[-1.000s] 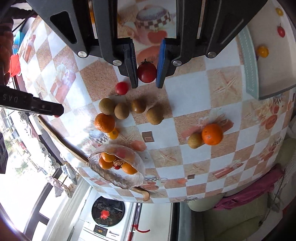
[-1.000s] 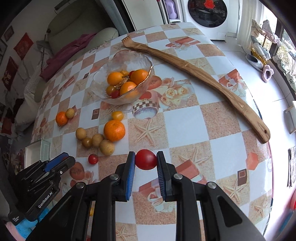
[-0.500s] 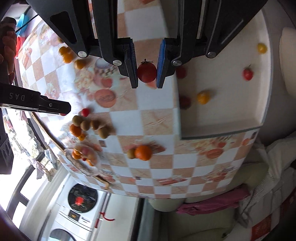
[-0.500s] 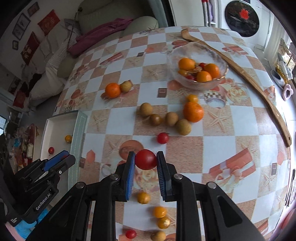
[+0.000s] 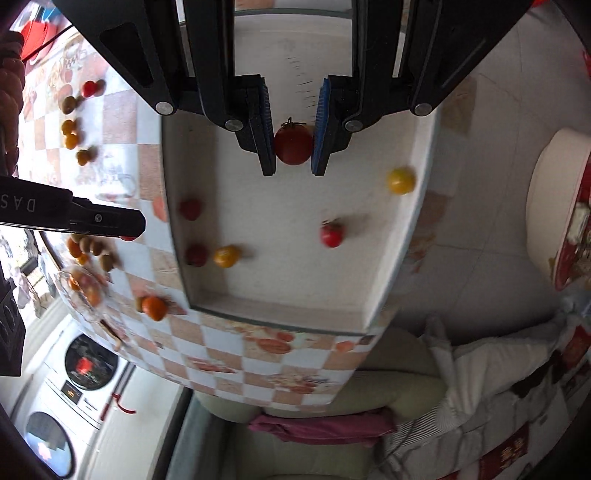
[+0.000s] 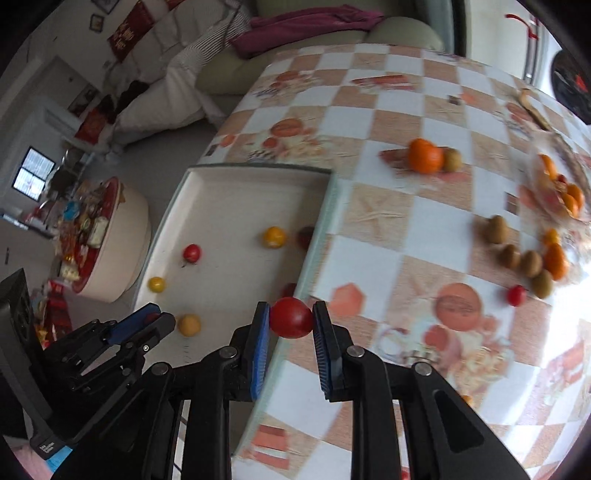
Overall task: Organize fruits
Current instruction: 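Carry both red tomatoes over the white tray and open both tools, then move both open tools back over the fruit on the table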
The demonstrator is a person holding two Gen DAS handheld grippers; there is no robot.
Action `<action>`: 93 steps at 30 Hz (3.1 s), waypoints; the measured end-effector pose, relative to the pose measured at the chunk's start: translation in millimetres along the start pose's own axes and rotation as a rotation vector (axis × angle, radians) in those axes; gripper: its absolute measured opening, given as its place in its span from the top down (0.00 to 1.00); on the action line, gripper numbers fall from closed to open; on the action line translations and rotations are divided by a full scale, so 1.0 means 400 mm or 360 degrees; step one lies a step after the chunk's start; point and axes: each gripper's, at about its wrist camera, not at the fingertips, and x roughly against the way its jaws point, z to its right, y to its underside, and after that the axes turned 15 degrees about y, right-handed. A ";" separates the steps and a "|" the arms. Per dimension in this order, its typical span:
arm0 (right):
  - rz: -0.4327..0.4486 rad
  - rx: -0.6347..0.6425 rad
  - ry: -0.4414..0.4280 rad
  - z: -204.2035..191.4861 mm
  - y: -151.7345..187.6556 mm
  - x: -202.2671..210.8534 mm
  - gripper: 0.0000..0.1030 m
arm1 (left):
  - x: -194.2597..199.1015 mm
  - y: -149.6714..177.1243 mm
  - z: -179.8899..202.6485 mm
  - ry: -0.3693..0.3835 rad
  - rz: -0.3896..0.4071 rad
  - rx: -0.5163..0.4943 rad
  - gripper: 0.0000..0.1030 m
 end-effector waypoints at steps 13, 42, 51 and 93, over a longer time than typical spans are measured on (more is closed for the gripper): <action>-0.0144 0.0194 0.0037 -0.170 -0.038 -0.130 0.76 | -0.055 0.041 -0.115 -0.0152 -0.0099 0.0155 0.79; -0.0118 -0.0060 -0.0035 -0.112 -0.064 -0.109 0.18 | -0.076 0.024 -0.041 -0.0190 -0.0228 -0.0083 0.24; -0.0050 -0.0310 0.0113 0.092 0.018 -0.005 0.19 | -0.067 -0.010 0.111 -0.0099 -0.0203 -0.0317 0.24; -0.0266 -0.0625 0.0303 0.409 0.444 0.025 0.56 | -0.340 0.057 0.606 0.0396 -0.0496 -0.0912 0.24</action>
